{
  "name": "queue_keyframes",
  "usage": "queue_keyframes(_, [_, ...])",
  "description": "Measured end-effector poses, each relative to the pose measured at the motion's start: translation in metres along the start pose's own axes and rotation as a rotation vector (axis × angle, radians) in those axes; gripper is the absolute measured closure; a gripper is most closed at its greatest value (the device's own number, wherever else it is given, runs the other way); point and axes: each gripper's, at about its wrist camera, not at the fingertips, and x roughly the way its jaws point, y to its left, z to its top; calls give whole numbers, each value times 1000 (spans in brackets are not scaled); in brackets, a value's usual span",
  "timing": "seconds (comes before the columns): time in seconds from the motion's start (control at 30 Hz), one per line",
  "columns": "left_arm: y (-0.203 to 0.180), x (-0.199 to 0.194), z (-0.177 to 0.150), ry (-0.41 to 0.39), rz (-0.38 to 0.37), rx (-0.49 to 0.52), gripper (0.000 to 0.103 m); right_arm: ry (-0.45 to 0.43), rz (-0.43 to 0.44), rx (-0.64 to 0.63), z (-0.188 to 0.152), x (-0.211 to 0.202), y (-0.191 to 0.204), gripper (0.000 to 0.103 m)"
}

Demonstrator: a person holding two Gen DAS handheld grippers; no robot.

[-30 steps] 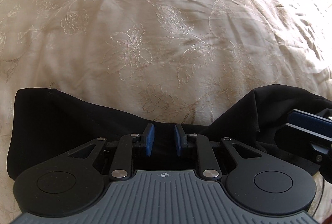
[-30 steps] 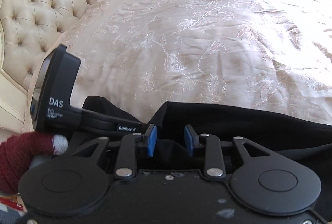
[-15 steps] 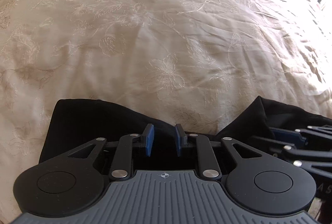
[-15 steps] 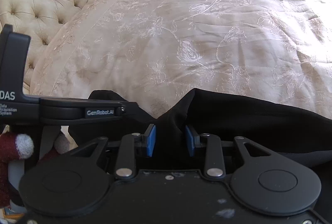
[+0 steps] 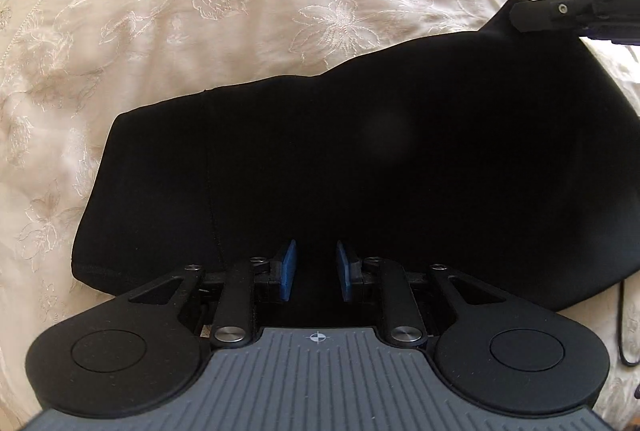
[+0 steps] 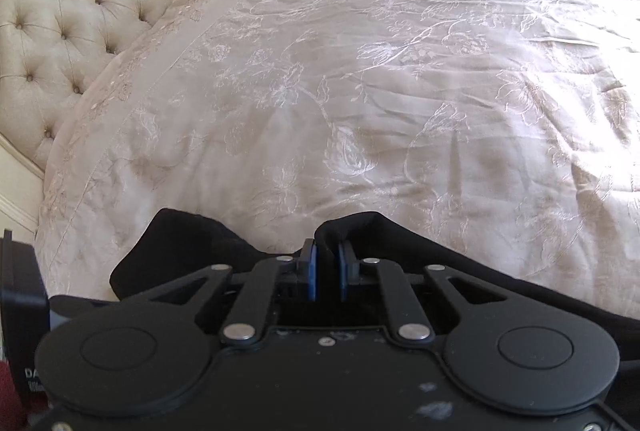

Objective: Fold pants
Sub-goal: 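Open the right tool and withdraw both tools from the folded pants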

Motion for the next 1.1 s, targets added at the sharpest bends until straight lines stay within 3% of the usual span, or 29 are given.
queue_keyframes(0.33, [3,4,7,13,-17,-19,81,42,-129,63,30,62,-21,97])
queue_keyframes(0.67, [23,-10,8,0,-1,-63,80,90,-193,0,30,99,-20,95])
queue_keyframes(0.7, [26,-8,7,15,1,-66,80,89,-192,1,29,99,-19,93])
queue_keyframes(0.77, [29,-6,4,29,4,-56,80,71,-198,4,29,94,-19,76])
queue_keyframes(0.8, [29,-7,4,26,6,-47,80,50,-203,9,28,88,-19,74])
queue_keyframes(0.97, [21,-16,6,5,14,-34,80,-83,-208,6,14,34,-9,72])
queue_keyframes(1.1, [0,-19,4,-19,-5,7,80,-85,-163,40,-22,-7,-1,72])
